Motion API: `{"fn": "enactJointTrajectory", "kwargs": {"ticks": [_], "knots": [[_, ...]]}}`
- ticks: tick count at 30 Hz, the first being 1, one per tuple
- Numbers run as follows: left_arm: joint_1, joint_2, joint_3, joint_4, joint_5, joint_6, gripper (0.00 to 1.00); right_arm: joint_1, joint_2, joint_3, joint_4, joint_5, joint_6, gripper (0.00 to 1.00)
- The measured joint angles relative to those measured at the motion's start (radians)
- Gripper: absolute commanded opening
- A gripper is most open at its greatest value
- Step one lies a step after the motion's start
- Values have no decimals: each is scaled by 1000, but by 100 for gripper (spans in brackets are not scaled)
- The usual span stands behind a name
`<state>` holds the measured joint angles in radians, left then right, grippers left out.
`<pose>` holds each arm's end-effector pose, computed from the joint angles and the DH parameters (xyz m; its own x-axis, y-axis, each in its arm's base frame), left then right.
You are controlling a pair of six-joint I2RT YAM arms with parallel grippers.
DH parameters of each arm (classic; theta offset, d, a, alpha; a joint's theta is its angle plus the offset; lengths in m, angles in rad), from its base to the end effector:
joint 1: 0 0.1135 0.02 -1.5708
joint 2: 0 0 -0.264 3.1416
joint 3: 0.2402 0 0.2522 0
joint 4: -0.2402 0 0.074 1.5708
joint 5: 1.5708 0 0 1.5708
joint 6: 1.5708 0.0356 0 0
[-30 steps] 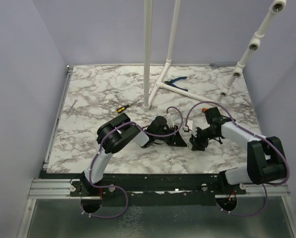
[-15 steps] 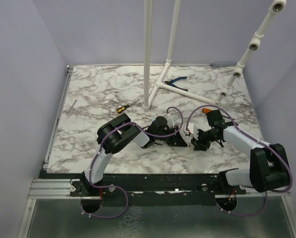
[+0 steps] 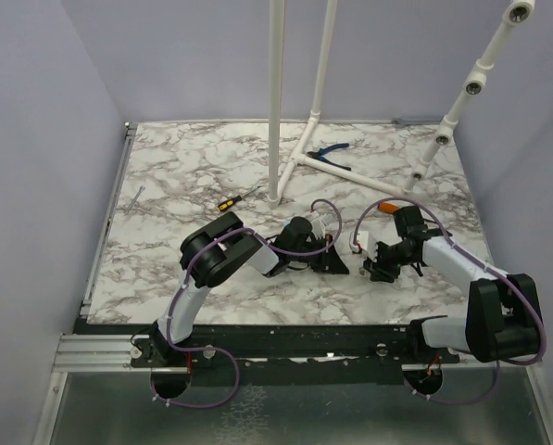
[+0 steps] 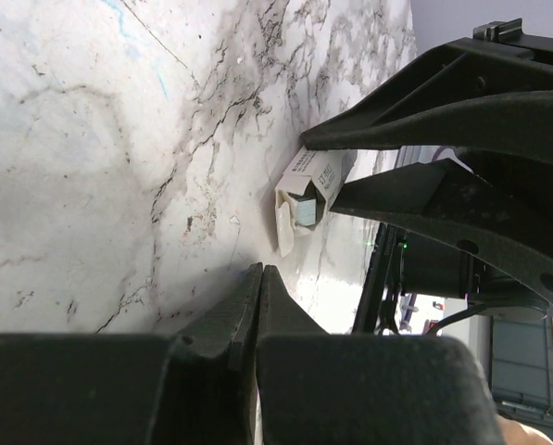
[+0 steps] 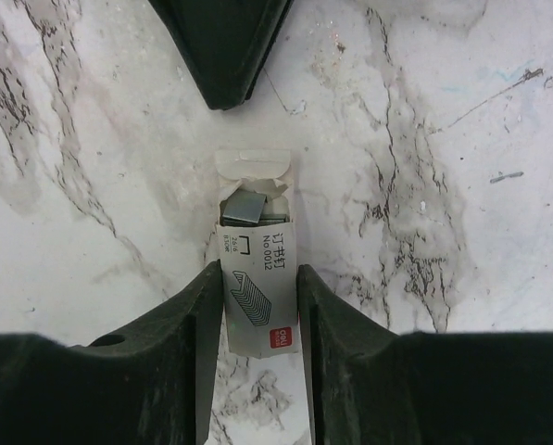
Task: Load the staples into the stapler
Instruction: Open the staple box at the center of the board.
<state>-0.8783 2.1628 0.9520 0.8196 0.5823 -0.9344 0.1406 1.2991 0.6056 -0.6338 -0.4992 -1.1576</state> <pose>0.2439 -0.3247 0.0849 -0.9227 0.0603 -0.3808 0.3791 0.3204 -0.8681 0.1969 0.0451 0.1552 -0.1685 -0.8359 -0.5223 -0.9753 0.2180 -0.0343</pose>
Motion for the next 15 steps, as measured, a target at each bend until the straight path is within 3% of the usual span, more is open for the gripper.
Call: {"fn": "enactJointTrajectory", "kwargs": {"ticks": [4, 9, 15], "knots": [[0, -1, 0, -3, 0, 2, 1, -9, -4, 0, -6, 11, -10, 42], [0, -1, 19, -19, 7, -2, 37, -12, -3, 0, -6, 11, -14, 44], [-13, 8, 84, -44, 11, -8, 45, -12, 5, 5, -6, 6, -14, 45]]}}
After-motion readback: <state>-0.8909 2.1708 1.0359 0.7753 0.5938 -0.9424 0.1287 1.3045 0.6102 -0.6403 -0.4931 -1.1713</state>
